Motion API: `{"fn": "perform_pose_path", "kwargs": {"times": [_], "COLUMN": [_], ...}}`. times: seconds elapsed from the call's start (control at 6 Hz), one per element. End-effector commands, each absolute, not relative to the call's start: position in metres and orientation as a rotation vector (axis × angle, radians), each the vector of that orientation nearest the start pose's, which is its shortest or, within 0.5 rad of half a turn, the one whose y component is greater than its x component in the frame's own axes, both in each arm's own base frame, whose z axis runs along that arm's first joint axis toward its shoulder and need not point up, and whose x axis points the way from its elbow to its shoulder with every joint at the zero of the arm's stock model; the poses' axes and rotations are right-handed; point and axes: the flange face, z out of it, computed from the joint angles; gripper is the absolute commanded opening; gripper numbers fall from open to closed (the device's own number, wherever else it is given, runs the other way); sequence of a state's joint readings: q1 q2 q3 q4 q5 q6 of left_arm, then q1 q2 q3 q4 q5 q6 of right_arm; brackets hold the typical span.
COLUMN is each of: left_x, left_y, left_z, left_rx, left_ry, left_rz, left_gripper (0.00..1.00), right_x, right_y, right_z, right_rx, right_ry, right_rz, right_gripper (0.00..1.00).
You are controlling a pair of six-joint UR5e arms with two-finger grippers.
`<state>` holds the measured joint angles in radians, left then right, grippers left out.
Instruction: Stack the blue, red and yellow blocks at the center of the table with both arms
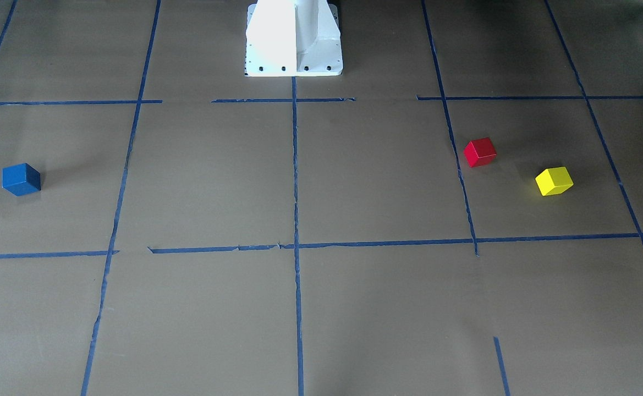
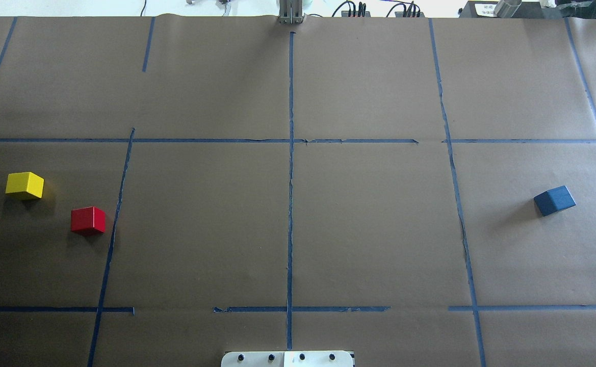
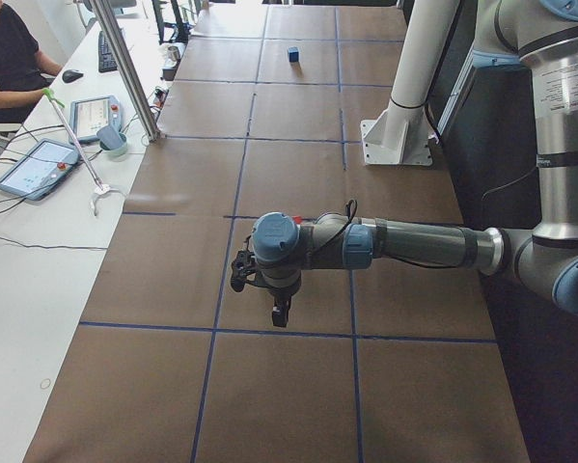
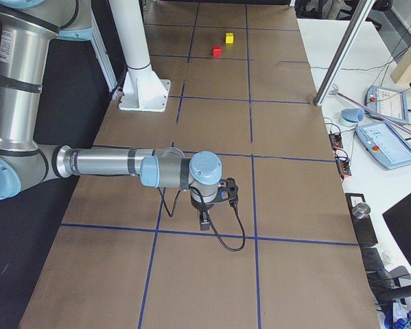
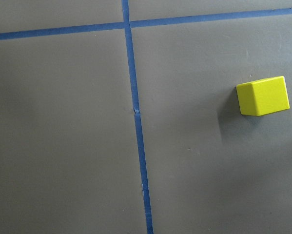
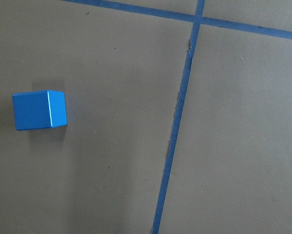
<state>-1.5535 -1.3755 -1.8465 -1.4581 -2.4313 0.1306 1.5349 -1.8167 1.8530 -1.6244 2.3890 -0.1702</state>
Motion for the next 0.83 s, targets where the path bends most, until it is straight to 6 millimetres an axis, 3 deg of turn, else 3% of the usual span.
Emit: {"fn": "perform_pose_path", "kwargs": {"times": [0.0,0.33,0.67], "left_x": [-0.05,-0.048,-0.046], "left_y": [-0.409,-0.412,-0.424], "left_z": [0.617,0.635,0.624], "left_rx": [0.013,-0.016,0.006], "left_ry": [0.866,0.872,0.868], "left_rz": [0.121,0.113,0.128], "left_gripper": [1.0,1.0,1.0], "right_x": [0.031,-0.042,-0.122], "right_y": [-0.39,-0.407,-0.41], "right_z": [0.629,0.61,0.595], "right_rx": [0.029,0.055,0.034], "right_ry": [-0.909,-0.924,-0.819], "right_rz": [-0.2,-0.385,-0.316], "right_gripper": [1.0,1.0,0.99]}}
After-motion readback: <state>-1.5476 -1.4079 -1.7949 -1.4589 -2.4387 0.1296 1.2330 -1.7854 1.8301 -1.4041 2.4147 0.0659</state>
